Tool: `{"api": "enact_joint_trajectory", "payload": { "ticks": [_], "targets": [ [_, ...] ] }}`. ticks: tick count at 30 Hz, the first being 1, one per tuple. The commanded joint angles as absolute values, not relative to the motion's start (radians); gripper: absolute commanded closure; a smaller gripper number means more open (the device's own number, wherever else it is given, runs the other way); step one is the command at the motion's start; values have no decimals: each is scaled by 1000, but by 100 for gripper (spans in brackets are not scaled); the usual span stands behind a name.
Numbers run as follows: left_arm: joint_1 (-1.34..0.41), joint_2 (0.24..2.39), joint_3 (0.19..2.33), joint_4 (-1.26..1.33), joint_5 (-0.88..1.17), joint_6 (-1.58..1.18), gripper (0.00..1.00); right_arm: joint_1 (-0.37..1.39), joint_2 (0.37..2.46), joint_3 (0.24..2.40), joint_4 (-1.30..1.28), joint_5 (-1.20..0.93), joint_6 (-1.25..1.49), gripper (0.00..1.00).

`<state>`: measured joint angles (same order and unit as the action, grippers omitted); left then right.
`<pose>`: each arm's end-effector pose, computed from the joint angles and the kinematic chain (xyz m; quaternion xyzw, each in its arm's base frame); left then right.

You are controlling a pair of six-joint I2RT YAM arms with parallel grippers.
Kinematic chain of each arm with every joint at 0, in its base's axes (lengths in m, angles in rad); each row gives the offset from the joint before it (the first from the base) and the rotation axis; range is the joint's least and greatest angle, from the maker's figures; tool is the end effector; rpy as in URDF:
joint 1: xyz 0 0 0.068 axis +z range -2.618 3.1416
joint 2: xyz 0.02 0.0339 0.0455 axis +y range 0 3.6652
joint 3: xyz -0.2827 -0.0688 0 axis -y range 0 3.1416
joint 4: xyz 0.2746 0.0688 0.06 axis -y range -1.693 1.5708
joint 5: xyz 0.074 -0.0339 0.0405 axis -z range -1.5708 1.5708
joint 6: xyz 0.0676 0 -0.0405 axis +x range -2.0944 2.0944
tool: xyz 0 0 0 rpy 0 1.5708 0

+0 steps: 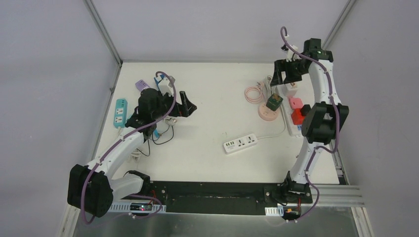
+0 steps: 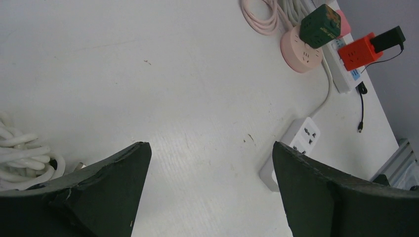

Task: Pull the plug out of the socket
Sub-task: Pick up the socket from the center of the board.

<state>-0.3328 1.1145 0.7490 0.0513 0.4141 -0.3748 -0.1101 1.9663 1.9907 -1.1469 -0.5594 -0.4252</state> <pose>0.2771 -0.1246 0.2832 0.1042 0.7941 -0.3553 0.4820 0.4600 -0.0148 0.3227 -0.2076 0.9159 0.2031 0.2772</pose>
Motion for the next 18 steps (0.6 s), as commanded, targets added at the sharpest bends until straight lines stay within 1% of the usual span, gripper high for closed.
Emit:
{"api": "enact_joint_trajectory", "payload": {
  "ticks": [1,3,5,8,10,13,18],
  "targets": [
    [-334,1092,769,61,345,-434,4,-64,2103,2176,-1095,-349,-408,19],
    [-334,1093,770,50,319,-460,4,-48,2172,2231,-1069,-294,-409,29],
    [-335,1100,777,42,302,-485,4,-40,2238,2285,-1047,-252,-392,42],
    [-334,1113,786,39,290,-513,4,-41,2316,2341,-1005,-217,-364,53],
    [-334,1125,793,36,288,-522,4,-40,2354,2371,-989,-207,-355,58],
    [-334,1145,803,31,284,-527,4,-40,2403,2401,-961,-186,-345,60],
    [-336,1188,816,40,272,-547,4,-40,2462,2426,-929,-167,-343,59]
  ]
}}
